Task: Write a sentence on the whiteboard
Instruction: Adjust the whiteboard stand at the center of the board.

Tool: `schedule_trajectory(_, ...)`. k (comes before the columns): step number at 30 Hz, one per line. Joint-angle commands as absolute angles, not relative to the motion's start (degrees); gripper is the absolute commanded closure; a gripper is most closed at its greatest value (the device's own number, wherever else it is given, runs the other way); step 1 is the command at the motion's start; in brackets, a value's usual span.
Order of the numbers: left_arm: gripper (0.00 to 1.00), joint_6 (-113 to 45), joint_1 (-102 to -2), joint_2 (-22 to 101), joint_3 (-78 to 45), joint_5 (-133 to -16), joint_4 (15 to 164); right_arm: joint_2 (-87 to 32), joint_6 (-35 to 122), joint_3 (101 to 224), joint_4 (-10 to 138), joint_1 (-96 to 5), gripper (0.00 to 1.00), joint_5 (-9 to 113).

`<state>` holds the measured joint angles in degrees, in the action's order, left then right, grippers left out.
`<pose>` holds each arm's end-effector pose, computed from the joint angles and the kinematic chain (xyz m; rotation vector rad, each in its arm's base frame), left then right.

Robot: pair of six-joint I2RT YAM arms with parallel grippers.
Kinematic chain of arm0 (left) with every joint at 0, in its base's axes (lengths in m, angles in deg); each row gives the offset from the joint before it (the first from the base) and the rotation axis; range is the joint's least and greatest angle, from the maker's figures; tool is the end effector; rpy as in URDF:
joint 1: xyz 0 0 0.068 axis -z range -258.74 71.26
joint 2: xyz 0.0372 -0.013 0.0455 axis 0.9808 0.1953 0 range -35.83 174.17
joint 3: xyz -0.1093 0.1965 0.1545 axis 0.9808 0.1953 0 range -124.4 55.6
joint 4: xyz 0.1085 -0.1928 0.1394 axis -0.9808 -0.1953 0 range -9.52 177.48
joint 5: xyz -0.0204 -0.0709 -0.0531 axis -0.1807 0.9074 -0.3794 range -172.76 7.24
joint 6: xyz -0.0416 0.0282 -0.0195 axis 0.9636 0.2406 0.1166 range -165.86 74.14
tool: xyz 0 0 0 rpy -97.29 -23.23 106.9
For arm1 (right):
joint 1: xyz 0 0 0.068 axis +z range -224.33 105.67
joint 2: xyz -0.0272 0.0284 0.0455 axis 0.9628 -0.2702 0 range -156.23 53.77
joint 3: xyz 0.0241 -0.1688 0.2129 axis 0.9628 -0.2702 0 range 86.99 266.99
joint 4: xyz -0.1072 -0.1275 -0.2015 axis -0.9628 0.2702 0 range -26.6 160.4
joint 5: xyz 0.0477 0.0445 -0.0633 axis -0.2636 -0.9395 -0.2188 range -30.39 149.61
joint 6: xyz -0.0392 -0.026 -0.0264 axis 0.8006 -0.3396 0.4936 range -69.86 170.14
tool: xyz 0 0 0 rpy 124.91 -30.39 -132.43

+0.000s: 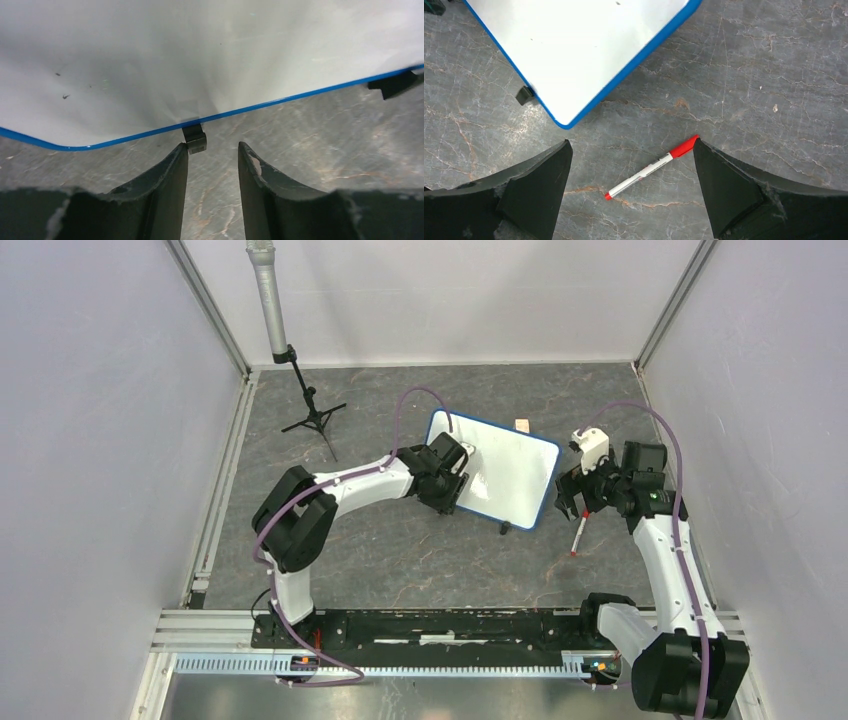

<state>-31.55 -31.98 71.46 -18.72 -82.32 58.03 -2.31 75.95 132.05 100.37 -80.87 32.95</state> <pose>0.2652 -0.2824 0.1855 0.7596 2.6012 -0.3468 0.1959 -0.0065 0.2661 -0.5920 2.2359 0.2777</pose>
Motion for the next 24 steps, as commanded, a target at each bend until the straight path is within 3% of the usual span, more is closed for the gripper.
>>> schedule_trajectory(1,0.52,-24.8,-30.4,71.3,-20.3,-76.0,66.5,-0.8,76.0,134.3,100.0,-80.5,0.02,33.2)
schedule_trajectory(9,0.51,-20.0,-29.1,71.2,-20.0,-75.9,72.1,-0.6,74.0,134.0,99.0,-74.9,0.01,37.9)
schedule_trajectory(15,0.49,-20.3,-29.2,64.0,-15.2,-74.1,77.3,0.1,71.6,131.2,97.5,-71.6,0.10,42.8)
schedule_trajectory(18,0.49,-22.4,-29.4,59.4,-15.9,-74.5,73.1,1.1,67.5,128.4,96.2,-70.0,0.21,42.5)
schedule_trajectory(24,0.49,-20.3,-35.0,52.5,-15.2,-74.9,66.4,-0.6,55.0,126.0,94.3,-64.3,0.29,42.4)
